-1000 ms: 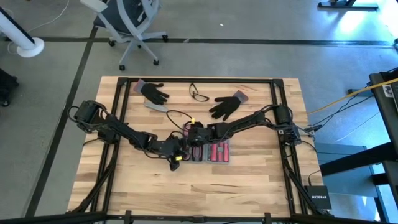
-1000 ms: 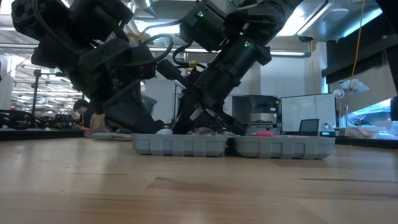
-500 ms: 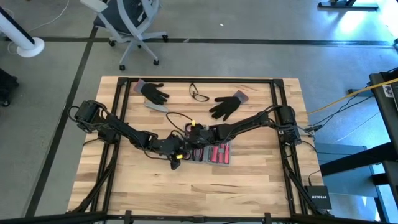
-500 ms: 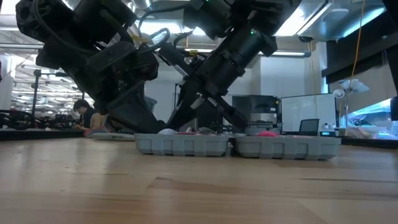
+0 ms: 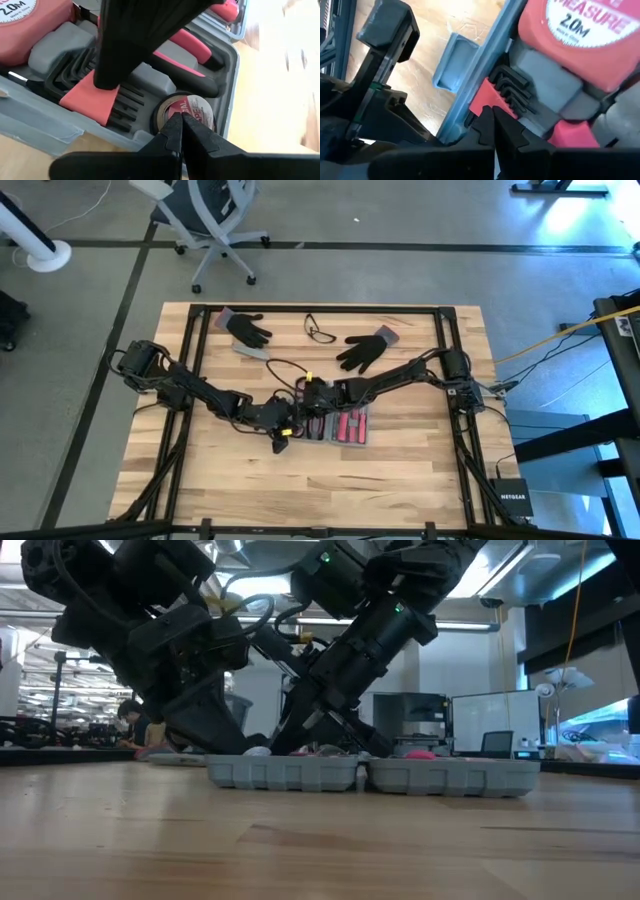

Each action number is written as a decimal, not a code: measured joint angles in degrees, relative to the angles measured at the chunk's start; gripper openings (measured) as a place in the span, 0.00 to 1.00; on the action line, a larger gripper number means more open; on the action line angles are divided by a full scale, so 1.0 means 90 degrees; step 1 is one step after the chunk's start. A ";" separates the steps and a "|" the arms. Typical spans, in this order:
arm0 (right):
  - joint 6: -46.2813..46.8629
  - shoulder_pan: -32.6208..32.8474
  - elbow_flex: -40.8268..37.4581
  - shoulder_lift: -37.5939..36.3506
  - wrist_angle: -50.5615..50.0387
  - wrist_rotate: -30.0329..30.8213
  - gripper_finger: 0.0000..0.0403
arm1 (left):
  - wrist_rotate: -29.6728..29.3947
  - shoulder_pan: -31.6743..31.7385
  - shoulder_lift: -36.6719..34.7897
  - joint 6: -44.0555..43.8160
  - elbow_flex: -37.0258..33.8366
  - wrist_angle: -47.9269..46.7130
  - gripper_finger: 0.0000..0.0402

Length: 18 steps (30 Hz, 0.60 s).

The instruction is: Prefit tool cases

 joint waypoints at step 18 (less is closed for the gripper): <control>-0.0487 -0.0256 -0.0016 -0.0183 -0.0116 0.0207 0.00 | -0.0084 -0.0032 0.0015 0.0093 0.0024 0.0017 0.00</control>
